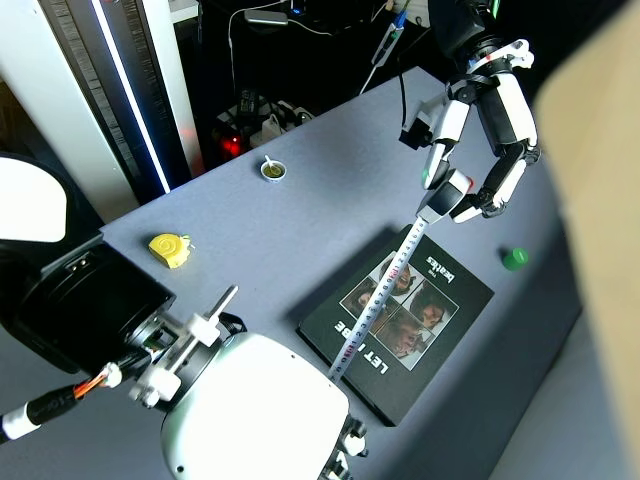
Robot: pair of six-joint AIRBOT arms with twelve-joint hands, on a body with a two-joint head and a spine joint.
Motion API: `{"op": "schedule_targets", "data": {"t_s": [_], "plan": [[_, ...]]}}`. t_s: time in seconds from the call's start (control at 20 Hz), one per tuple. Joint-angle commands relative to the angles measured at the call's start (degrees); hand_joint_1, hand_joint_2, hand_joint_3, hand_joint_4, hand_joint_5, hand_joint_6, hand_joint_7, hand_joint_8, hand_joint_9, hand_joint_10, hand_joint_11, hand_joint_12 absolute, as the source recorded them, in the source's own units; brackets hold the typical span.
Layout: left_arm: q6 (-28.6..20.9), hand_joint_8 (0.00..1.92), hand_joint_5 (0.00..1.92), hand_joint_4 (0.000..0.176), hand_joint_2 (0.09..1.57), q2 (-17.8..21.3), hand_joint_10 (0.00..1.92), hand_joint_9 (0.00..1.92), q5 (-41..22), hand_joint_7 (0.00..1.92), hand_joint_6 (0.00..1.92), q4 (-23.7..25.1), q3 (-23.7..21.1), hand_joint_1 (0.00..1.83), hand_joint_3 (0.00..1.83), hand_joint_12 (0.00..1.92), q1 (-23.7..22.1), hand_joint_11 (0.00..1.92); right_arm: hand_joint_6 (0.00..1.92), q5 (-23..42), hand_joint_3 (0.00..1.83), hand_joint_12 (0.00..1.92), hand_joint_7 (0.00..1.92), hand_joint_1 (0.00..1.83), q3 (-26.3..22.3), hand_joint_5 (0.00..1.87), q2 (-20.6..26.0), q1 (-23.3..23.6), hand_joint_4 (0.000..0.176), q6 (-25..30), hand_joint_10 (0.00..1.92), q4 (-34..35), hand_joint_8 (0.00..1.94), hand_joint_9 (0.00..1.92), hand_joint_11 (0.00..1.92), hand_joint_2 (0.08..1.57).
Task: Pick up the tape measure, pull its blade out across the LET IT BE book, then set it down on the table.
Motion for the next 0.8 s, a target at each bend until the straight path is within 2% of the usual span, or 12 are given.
{"op": "schedule_targets", "data": {"t_s": [0.0, 0.15, 0.2, 0.25, 0.4, 0.45, 0.5, 0.55, 0.6, 0.65, 0.75], "plan": [[-0.36, 0.92, 1.05, 0.000, 1.09, 0.29, 1.26, 0.92, -6.12, 1.00, 0.71, 0.33, 0.32, 1.38, 0.00, 1.23, -0.49, 0.77, 1.04, -5.00, 0.00, 1.50, 0.99, 1.22, 0.08, 0.86, 0.52, 0.06, 0.000, -0.37, 1.06, -3.38, 1.14, 0.78, 0.65, 1.15], [-0.36, 0.92, 1.05, 0.000, 1.09, 0.26, 1.26, 0.92, -6.11, 1.00, 0.71, 0.40, 0.32, 1.38, 0.00, 1.23, -0.57, 0.77, 1.04, -5.16, 0.00, 1.50, 0.99, 1.22, -0.46, 0.87, 0.48, -0.56, 0.000, -0.20, 1.06, -3.64, 1.15, 0.78, 0.65, 1.15], [-0.36, 0.92, 1.05, 0.000, 1.09, 0.26, 1.26, 0.92, -6.11, 1.00, 0.71, 0.41, 0.31, 1.38, 0.00, 1.23, -0.57, 0.77, 1.08, -5.21, 0.00, 1.51, 0.96, 1.33, -0.46, 0.81, 0.47, -0.63, 0.000, -0.20, 1.38, -3.65, 1.13, 0.74, 0.66, 1.17], [-0.36, 0.93, 1.05, 0.000, 1.09, 0.26, 1.26, 0.93, -6.11, 1.00, 0.71, 0.42, 0.31, 1.38, 0.00, 1.23, -0.56, 0.77, 1.12, -5.22, 0.00, 1.52, 0.94, 1.35, -0.46, 0.77, 0.47, -0.69, 0.000, -0.20, 1.46, -3.65, 1.16, 0.72, 0.65, 1.18], [-0.36, 0.90, 1.04, 0.000, 1.09, 0.26, 1.25, 0.94, -6.11, 1.03, 0.69, 0.48, 0.41, 1.38, 0.00, 1.20, -0.50, 0.79, 1.22, -5.44, 0.00, 1.52, 0.93, 1.35, -0.52, 0.73, 0.37, -0.79, 0.000, -0.15, 1.49, -3.66, 1.17, 0.69, 0.60, 1.20], [-0.36, 0.92, 1.03, 0.000, 1.09, 0.23, 1.26, 0.93, -6.11, 1.02, 0.70, 0.48, 0.45, 1.38, 0.00, 1.20, -0.50, 0.79, 1.27, -5.63, 0.00, 1.49, 0.89, 1.21, -0.58, 0.72, 0.32, -0.92, 0.000, -0.09, 1.16, -3.66, 1.23, 0.63, 0.55, 1.21], [-0.36, 0.92, 1.03, 0.000, 1.09, 0.18, 1.26, 0.93, -6.11, 1.02, 0.71, 0.53, 0.46, 1.38, 0.00, 1.19, -0.58, 0.79, 1.33, -5.69, 0.00, 1.46, 0.85, 1.16, -0.69, 0.70, 0.29, -0.97, 0.000, -0.07, 0.98, -3.67, 1.28, 0.61, 0.51, 1.23], [-0.36, 0.92, 1.03, 0.000, 1.09, 0.16, 1.26, 0.93, -6.11, 1.02, 0.71, 0.52, 0.45, 1.38, 0.00, 1.19, -0.58, 0.79, 0.73, -5.66, 0.00, 1.39, 0.71, 0.96, -0.77, 0.62, 0.30, -1.04, 0.000, -0.07, 0.82, -3.67, 0.73, 0.57, 0.43, 1.20], [-0.36, 0.92, 1.03, 0.000, 1.09, 0.16, 1.26, 0.93, -6.11, 1.02, 0.71, 0.52, 0.41, 1.38, 0.00, 1.20, -0.56, 0.79, 0.38, -5.61, 0.00, 1.32, 0.72, 0.88, -0.85, 0.63, 0.31, -1.20, 0.000, -0.08, 0.64, -3.71, 0.39, 0.56, 0.36, 1.18], [-0.36, 0.90, 1.04, 0.000, 1.09, 0.16, 1.25, 0.93, -6.11, 1.03, 0.69, 0.52, 0.39, 1.38, 0.00, 1.19, -0.57, 0.80, 0.18, -5.57, 0.00, 1.23, 0.69, 0.80, -0.92, 0.61, 0.31, -1.43, 0.000, -0.08, 0.43, -3.84, 0.18, 0.51, 0.23, 1.18], [-0.36, 0.92, 1.03, 0.000, 1.09, 0.15, 1.26, 0.93, -6.11, 1.02, 0.71, 0.51, 0.42, 1.38, 0.00, 1.20, -0.72, 0.79, 0.02, -5.45, 0.00, 1.16, 0.58, 0.65, -1.25, 0.52, 0.36, -2.00, 0.000, -0.08, 0.13, -4.06, 0.01, 0.45, 0.07, 1.16]]}}
